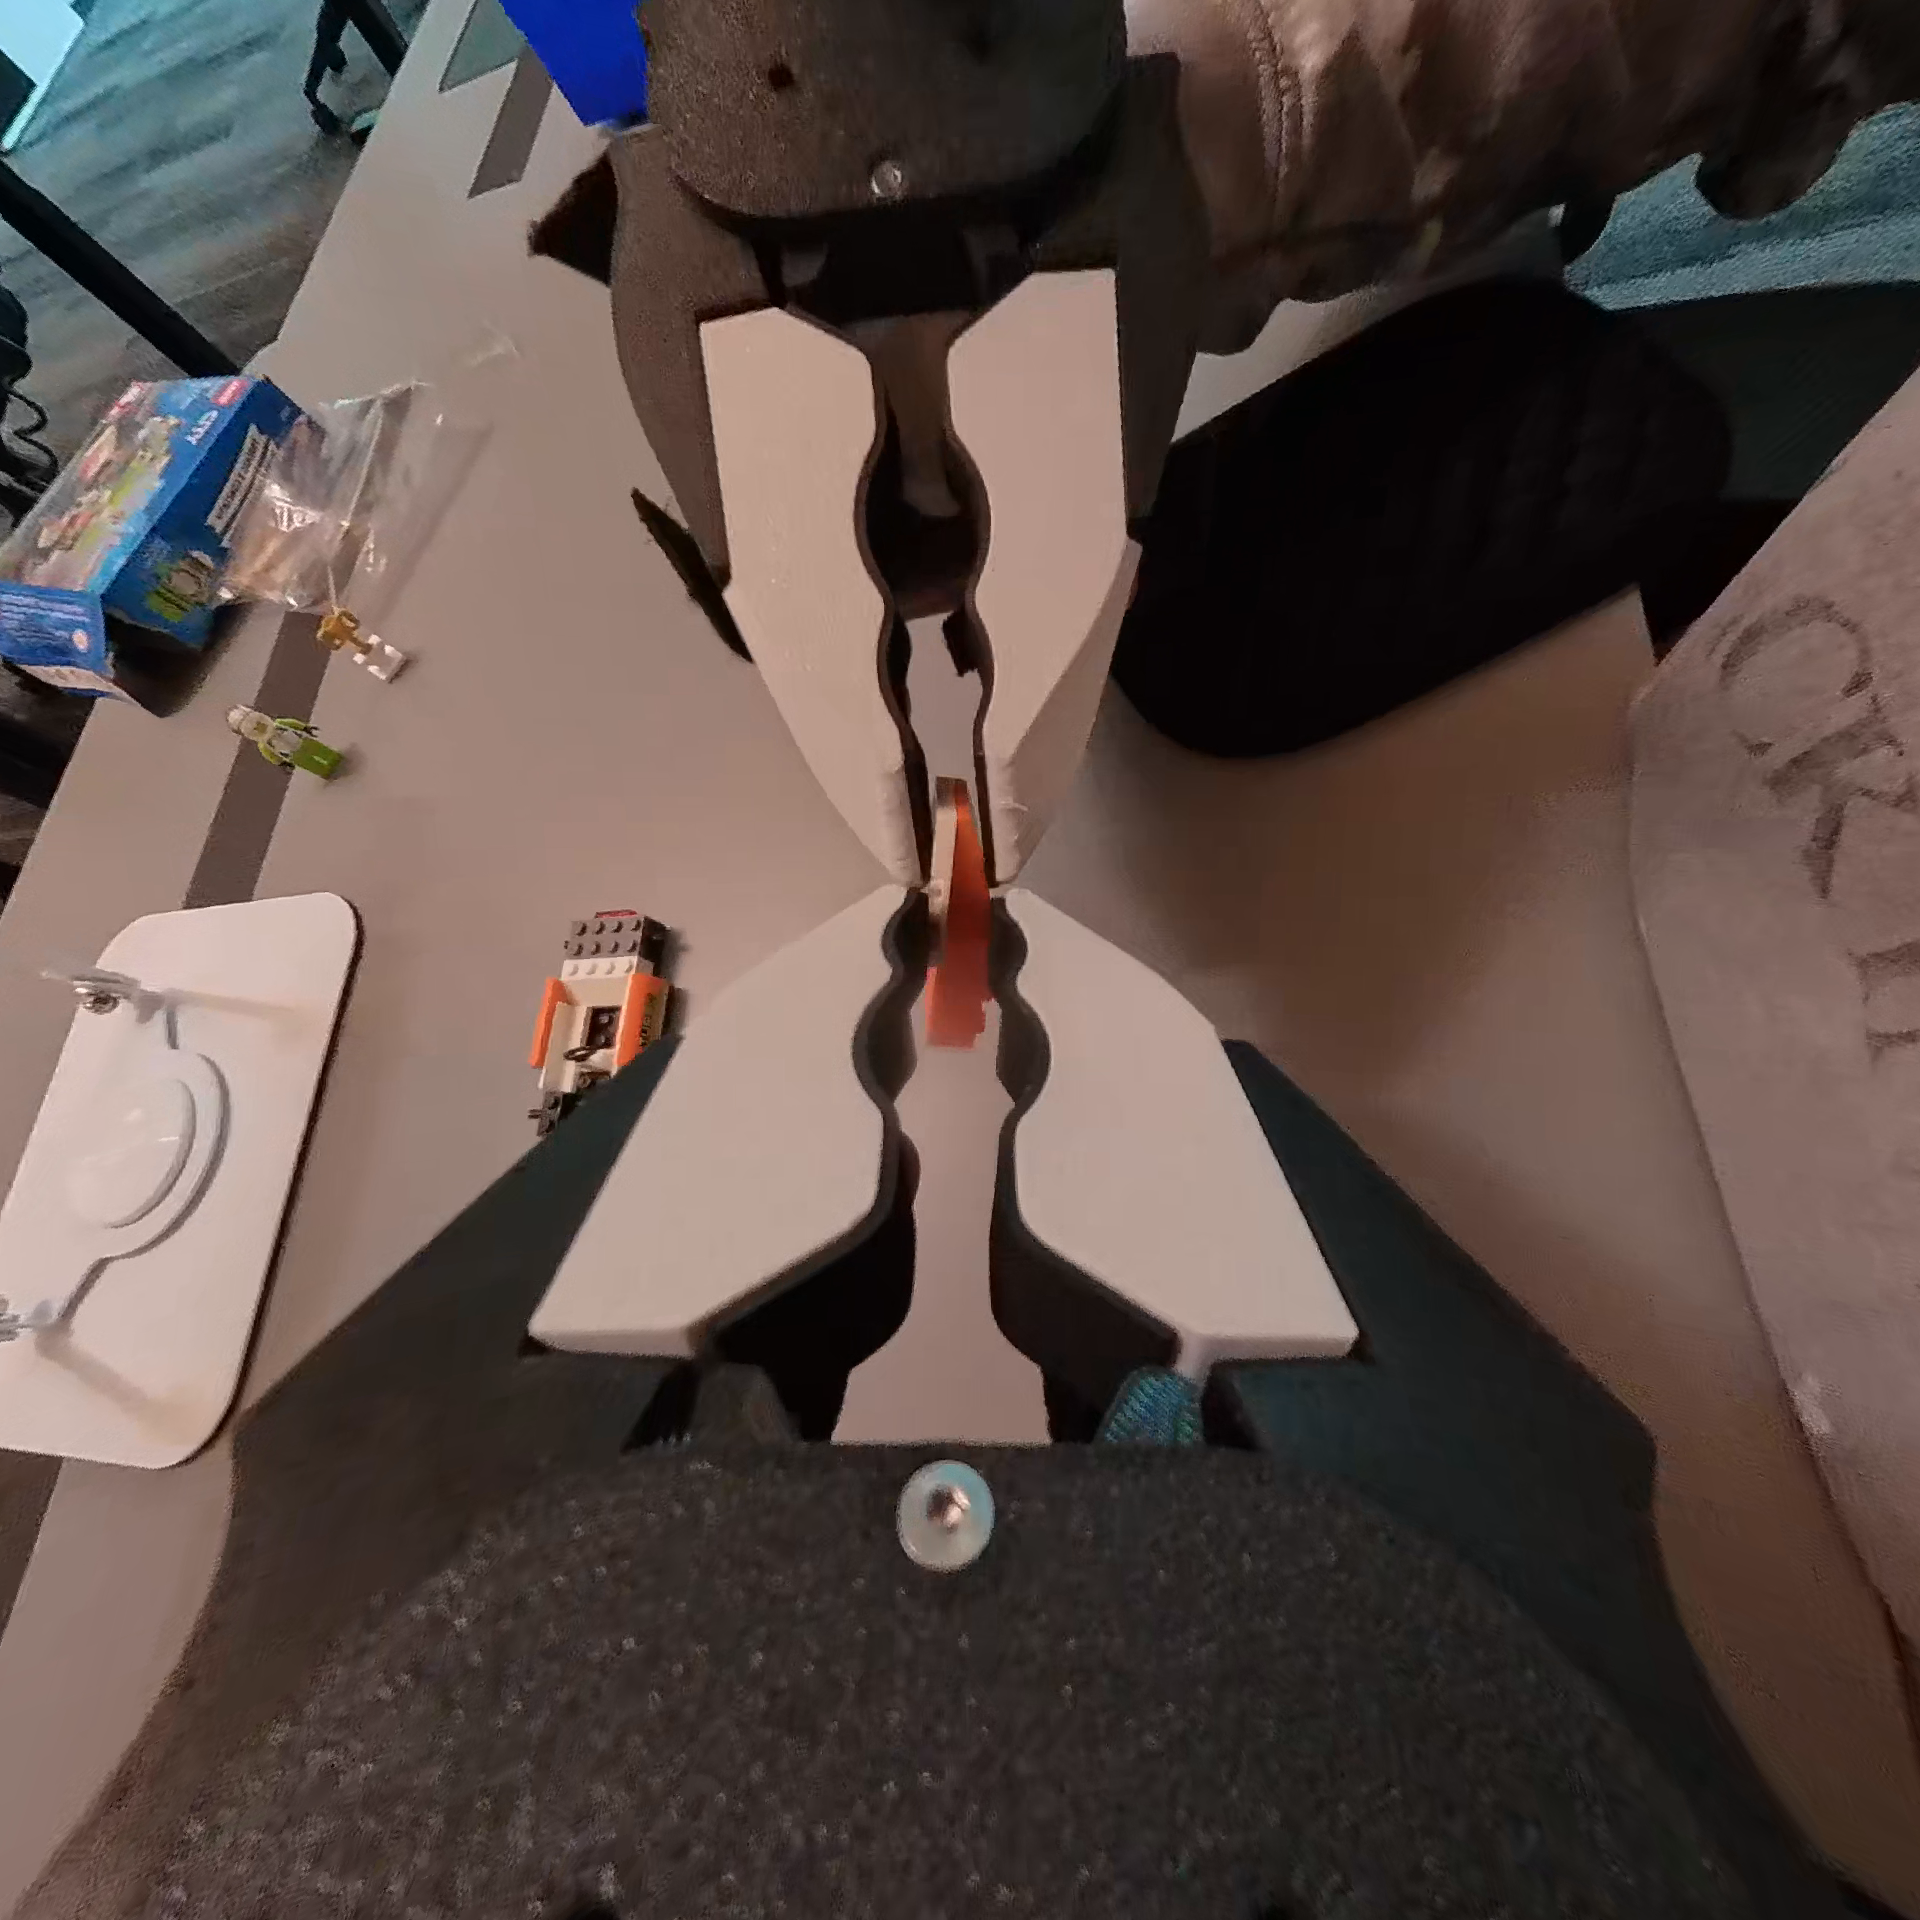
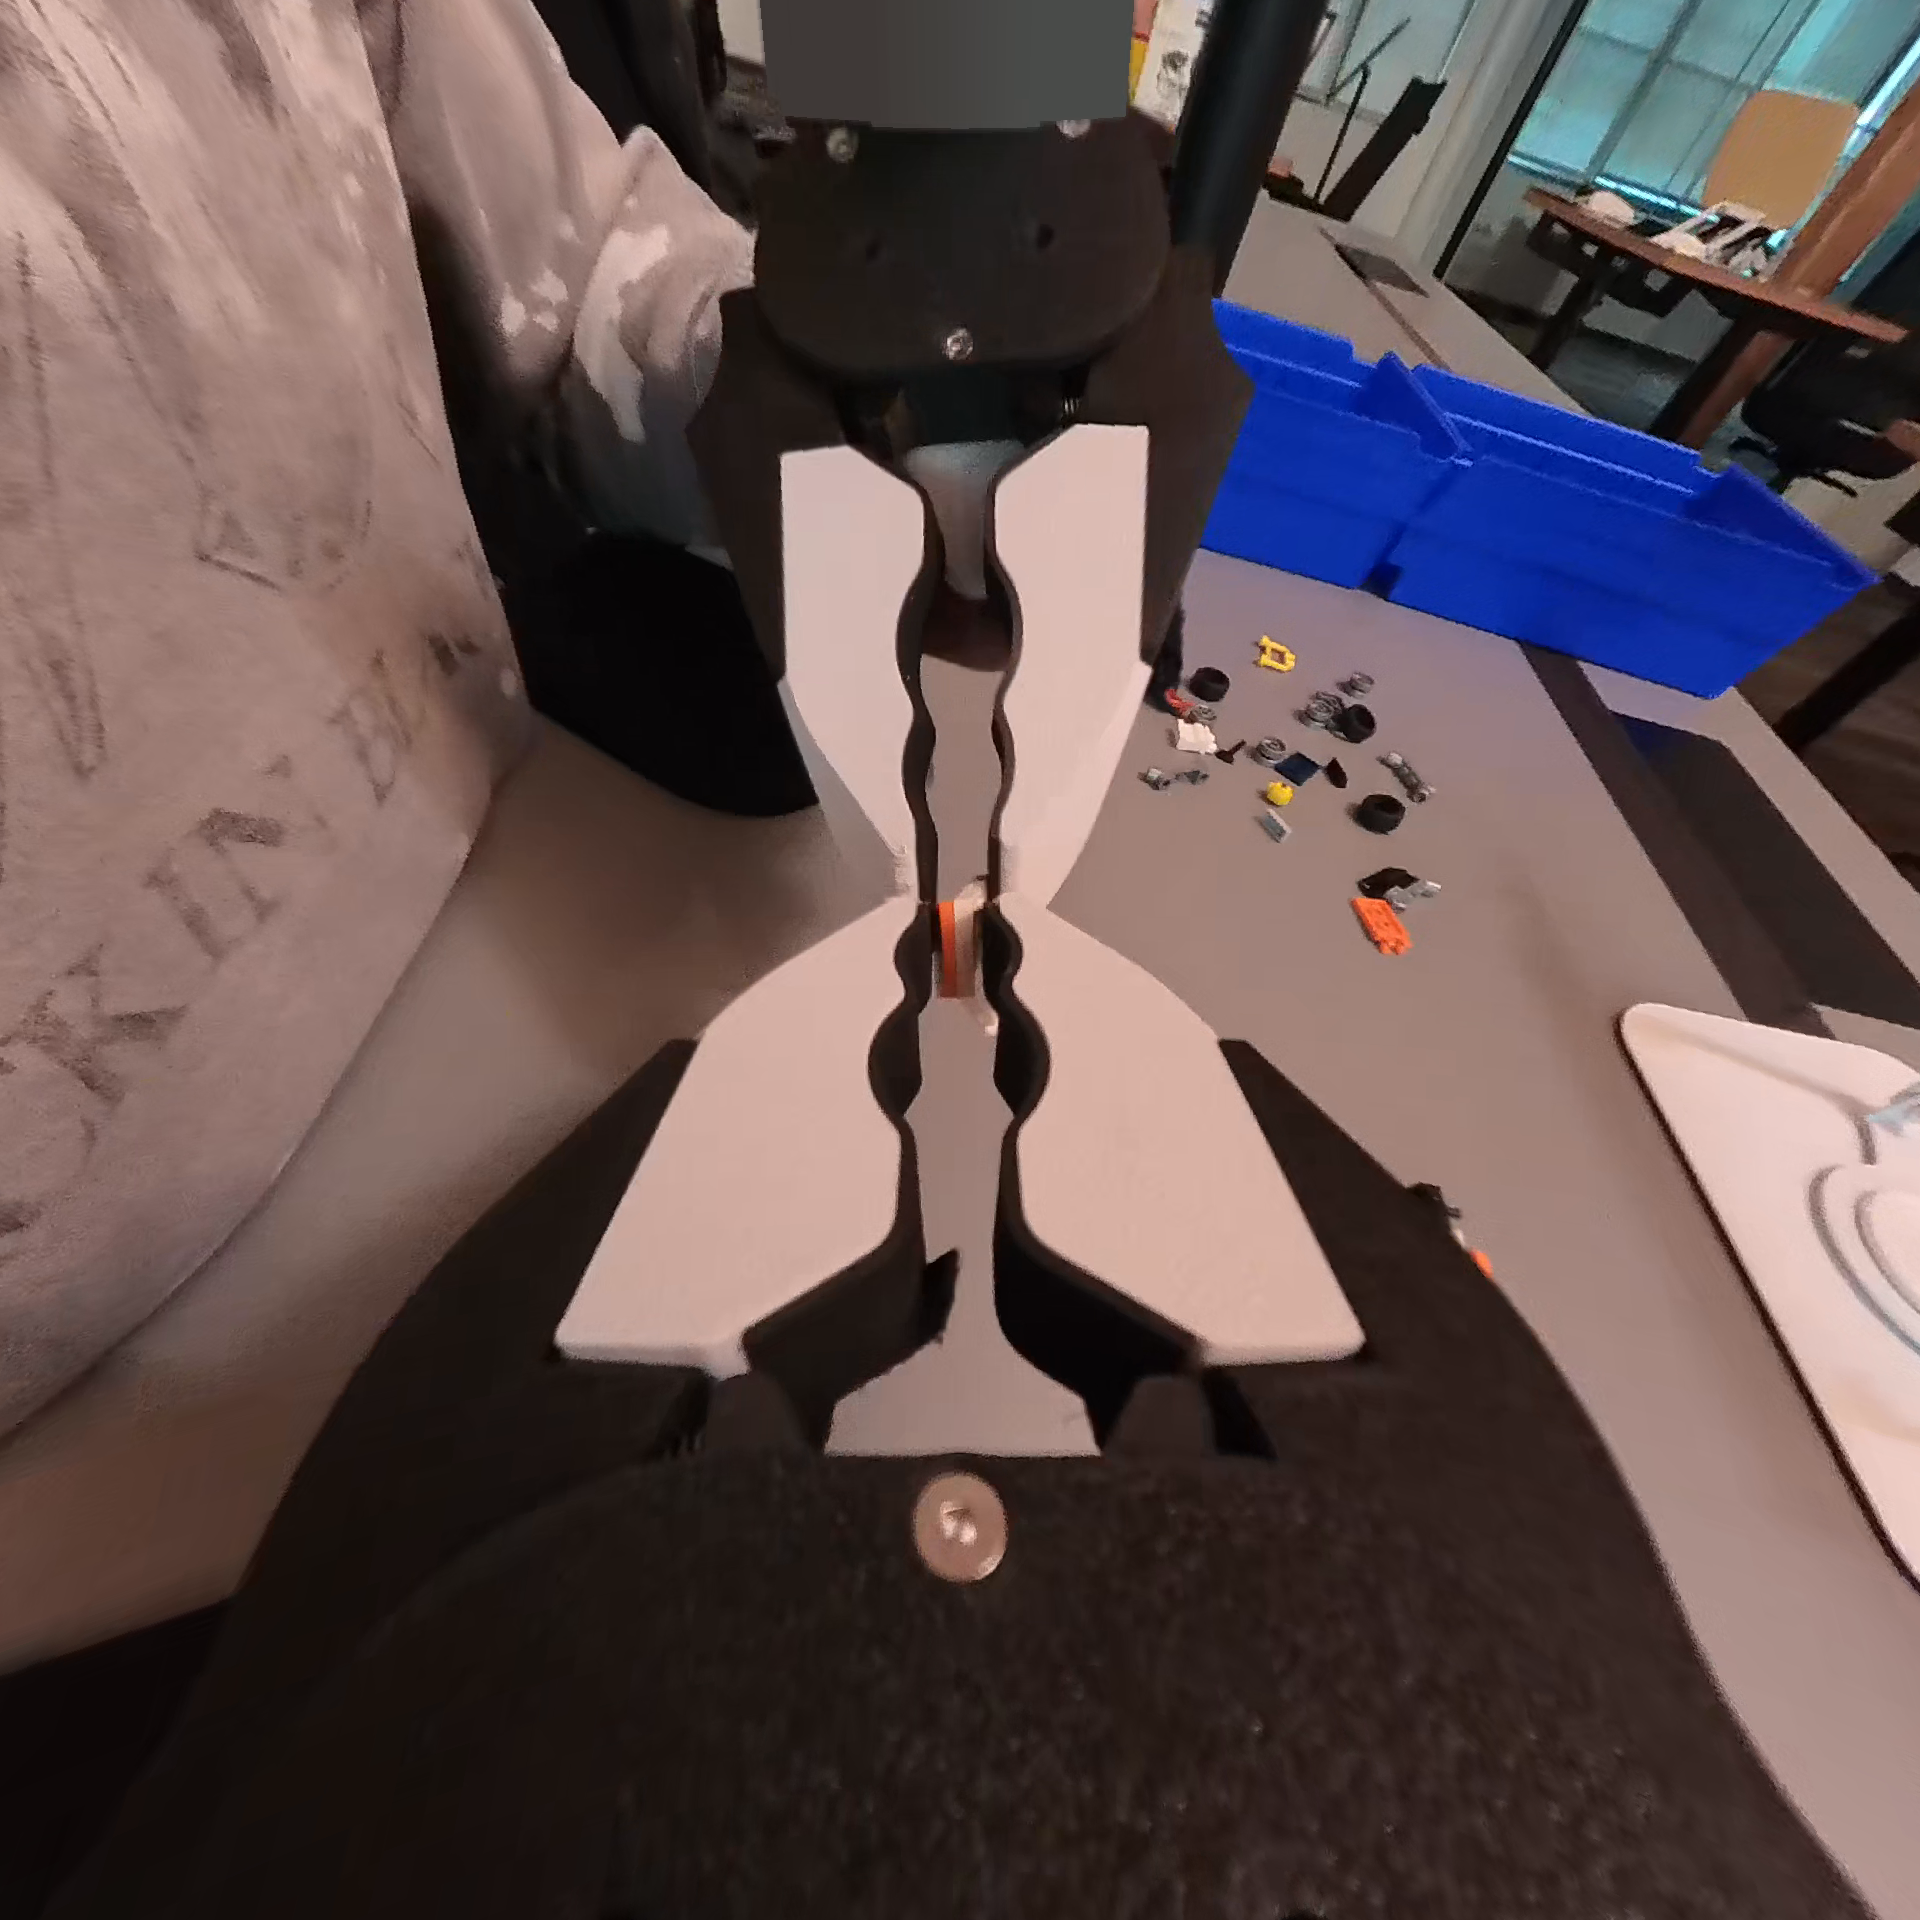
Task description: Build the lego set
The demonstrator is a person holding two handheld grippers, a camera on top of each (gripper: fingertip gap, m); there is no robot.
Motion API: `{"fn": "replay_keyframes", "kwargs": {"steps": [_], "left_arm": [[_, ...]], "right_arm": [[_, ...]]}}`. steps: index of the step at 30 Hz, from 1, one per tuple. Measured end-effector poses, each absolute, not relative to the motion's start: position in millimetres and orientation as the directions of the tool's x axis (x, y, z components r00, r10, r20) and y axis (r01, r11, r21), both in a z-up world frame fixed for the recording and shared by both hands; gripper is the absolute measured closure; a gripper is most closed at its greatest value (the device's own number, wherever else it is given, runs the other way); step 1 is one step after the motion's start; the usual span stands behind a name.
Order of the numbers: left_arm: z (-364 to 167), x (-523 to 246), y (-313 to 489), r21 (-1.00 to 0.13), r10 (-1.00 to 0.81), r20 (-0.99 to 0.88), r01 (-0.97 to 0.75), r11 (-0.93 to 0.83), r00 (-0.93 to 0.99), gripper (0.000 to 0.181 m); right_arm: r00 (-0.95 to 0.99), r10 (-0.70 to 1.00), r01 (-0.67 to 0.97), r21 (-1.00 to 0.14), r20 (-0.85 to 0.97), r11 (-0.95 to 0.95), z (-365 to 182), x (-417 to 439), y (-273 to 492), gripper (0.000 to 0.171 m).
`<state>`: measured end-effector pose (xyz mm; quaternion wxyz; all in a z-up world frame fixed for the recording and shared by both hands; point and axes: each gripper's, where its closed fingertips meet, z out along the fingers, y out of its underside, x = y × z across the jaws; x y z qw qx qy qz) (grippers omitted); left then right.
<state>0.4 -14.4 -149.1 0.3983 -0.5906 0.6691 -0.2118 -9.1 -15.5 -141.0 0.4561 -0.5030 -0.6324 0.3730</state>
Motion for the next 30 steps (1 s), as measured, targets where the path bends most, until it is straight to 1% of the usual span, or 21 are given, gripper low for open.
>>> {"fn": "replay_keyframes", "kwargs": {"steps": [2, 4, 7, 8, 10, 12, 17, 20, 23, 27, 30], "left_arm": [[-144.4, 1.1, -17.6, -0.768, -0.96, -0.28, -0.603, 0.216, 0.011, 0.17], [-138.6, 2.7, -21.7, -0.789, -0.958, -0.286, -0.569, 0.232, 0.005, 0.17], [-130.3, 3.3, -23.8, -0.818, -0.959, -0.282, -0.525, 0.237, 0.007, 0.168], [-130.2, 2.8, -23.9, -0.818, -0.961, -0.275, -0.527, 0.231, 0.006, 0.163], [-128.3, 3.0, -24.5, -0.825, -0.961, -0.277, -0.515, 0.234, 0.006, 0.162], [-123.5, 4.4, -26.7, -0.843, -0.962, -0.273, -0.484, 0.236, 0.006, 0.167], [-115.1, 6.9, -29.2, -0.86, -0.953, -0.304, -0.431, 0.274, 0.0, 0.168], [-118.4, 6.2, -27.5, -0.848, -0.947, -0.32, -0.446, 0.286, 0.0, 0.169], [-124.8, 4.3, -23.3, -0.809, -0.927, -0.376, -0.49, 0.326, 0.004, 0.17], [-125.0, 2.6, -21.6, -0.783, -0.9, -0.434, -0.502, 0.367, 0.02, 0.17], [-121.3, 0.3, -21.7, -0.778, -0.885, -0.464, -0.497, 0.385, 0.04, 0.17]], "right_arm": [[-0.081, 0.98, 0.277, -0.941, 0.18, 0.196, -137.3, -8.5, -18.2, 0.163], [-0.09, 0.985, 0.224, -0.961, 0.144, 0.161, -131.7, -7.4, -21.6, 0.163], [-0.106, 0.993, 0.094, -0.994, 0.045, 0.055, -122.9, -5.5, -23.4, 0.163], [-0.118, 0.993, 0.044, -0.999, 0.012, 0.017, -119.3, -4.6, -24.4, 0.163], [-0.148, 0.988, -0.043, -0.998, -0.038, -0.045, -111.4, -2.2, -26.3, 0.163], [-0.161, 0.986, -0.074, -0.995, -0.047, -0.06, -109.2, -1.8, -27.2, 0.163], [-0.185, 0.982, -0.121, -0.991, -0.039, -0.063, -102.5, -0.6, -30.5, 0.163], [-0.162, 0.987, -0.1, -0.995, -0.013, -0.029, -104.7, -1.1, -30.3, 0.163], [-0.109, 0.993, -0.011, -0.999, 0.041, 0.04, -111.6, -2.9, -27.9, 0.162], [-0.029, 0.973, 0.138, -0.963, 0.231, 0.233, -115.2, -4.9, -25.8, 0.16], [0.025, 0.92, 0.257, -0.892, 0.391, 0.372, -118.9, -6.6, -21.4, 0.16]]}}
